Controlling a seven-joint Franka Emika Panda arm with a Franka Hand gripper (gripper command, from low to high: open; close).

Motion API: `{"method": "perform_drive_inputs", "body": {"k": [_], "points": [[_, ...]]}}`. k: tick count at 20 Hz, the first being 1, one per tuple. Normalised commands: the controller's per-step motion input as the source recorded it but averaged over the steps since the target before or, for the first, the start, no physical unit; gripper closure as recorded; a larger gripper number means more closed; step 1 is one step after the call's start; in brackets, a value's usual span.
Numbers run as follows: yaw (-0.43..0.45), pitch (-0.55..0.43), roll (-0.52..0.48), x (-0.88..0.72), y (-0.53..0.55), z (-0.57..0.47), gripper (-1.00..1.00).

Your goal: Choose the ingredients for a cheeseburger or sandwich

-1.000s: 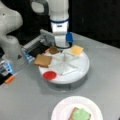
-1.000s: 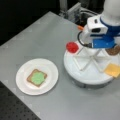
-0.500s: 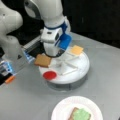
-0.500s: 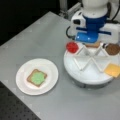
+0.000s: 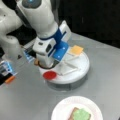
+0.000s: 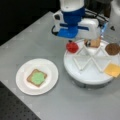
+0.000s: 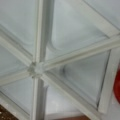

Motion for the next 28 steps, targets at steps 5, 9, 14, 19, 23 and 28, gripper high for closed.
{"method": "perform_drive_inputs", "body": {"k": [5,9,14,19,23,28], "points": [[0.111,0.190,0.503,0.11,-0.55,-0.01,-1.00],[0.111,0.189,0.463,0.17,-0.51,0.01,-1.00],[0.069,0.206,0.456,0.23,-0.29,0.05,-1.00],[0.056,0.149,0.438,0.30,-0.16,0.06,-1.00],[0.091,0.086,0.349,0.30,-0.20,-0.01,-1.00],[0.116,0.061,0.320,0.27,-0.24,-0.01,-1.00]]}}
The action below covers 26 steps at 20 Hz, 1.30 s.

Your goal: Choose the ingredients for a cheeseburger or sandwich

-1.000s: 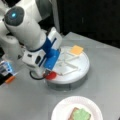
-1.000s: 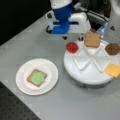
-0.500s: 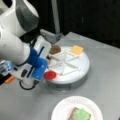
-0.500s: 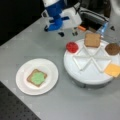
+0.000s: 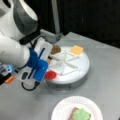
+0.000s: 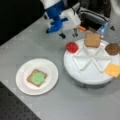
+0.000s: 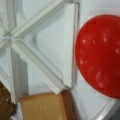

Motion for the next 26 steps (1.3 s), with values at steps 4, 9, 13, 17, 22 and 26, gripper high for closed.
{"method": "perform_drive_inputs", "body": {"k": [4,9,13,17,22,26], "points": [[0.138,0.039,0.435,0.25,-0.28,-0.04,-1.00],[0.151,0.057,0.464,0.23,-0.35,-0.10,-1.00],[0.149,0.029,0.444,0.26,-0.39,-0.14,-1.00],[0.129,0.026,0.411,0.27,-0.33,-0.12,-1.00],[0.094,0.023,0.388,0.24,-0.26,-0.13,-1.00],[0.098,0.006,0.395,0.20,-0.28,-0.16,-1.00]]}}
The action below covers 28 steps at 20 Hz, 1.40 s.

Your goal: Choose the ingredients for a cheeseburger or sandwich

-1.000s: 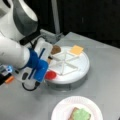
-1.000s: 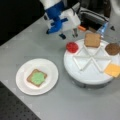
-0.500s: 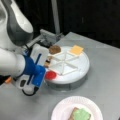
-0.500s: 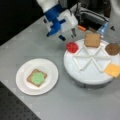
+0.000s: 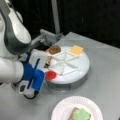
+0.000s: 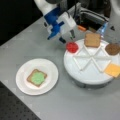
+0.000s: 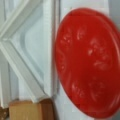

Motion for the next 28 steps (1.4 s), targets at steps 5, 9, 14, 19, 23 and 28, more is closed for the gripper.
{"method": "perform_drive_inputs", "body": {"k": [5,9,14,19,23,28], "points": [[0.072,0.007,0.416,0.18,-0.30,-0.14,-1.00],[0.056,0.006,0.406,0.16,-0.30,-0.09,-1.00],[0.028,-0.005,0.376,0.13,-0.26,-0.08,-1.00],[-0.010,-0.014,0.375,0.13,-0.23,-0.07,-1.00],[-0.022,-0.038,0.405,0.16,-0.21,-0.08,-1.00],[-0.023,-0.028,0.370,0.17,-0.23,-0.08,-1.00]]}}
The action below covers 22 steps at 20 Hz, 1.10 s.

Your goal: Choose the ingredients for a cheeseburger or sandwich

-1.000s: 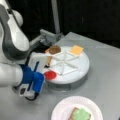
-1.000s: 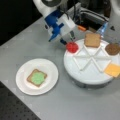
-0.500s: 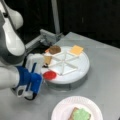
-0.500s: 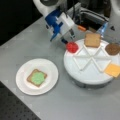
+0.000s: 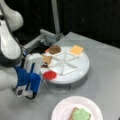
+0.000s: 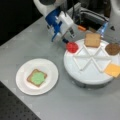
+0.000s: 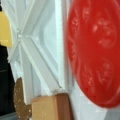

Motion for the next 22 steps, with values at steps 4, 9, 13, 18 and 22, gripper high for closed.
{"method": "perform_drive_inputs", "body": {"k": [4,9,13,18,22], "points": [[-0.019,-0.026,0.332,0.21,-0.22,-0.12,-1.00],[-0.003,-0.025,0.279,0.22,-0.20,-0.16,-1.00],[0.035,-0.050,0.223,0.23,-0.19,-0.15,-1.00],[0.070,-0.067,0.200,0.20,-0.18,-0.10,-1.00],[0.068,-0.090,0.237,0.17,-0.13,-0.05,-1.00]]}}
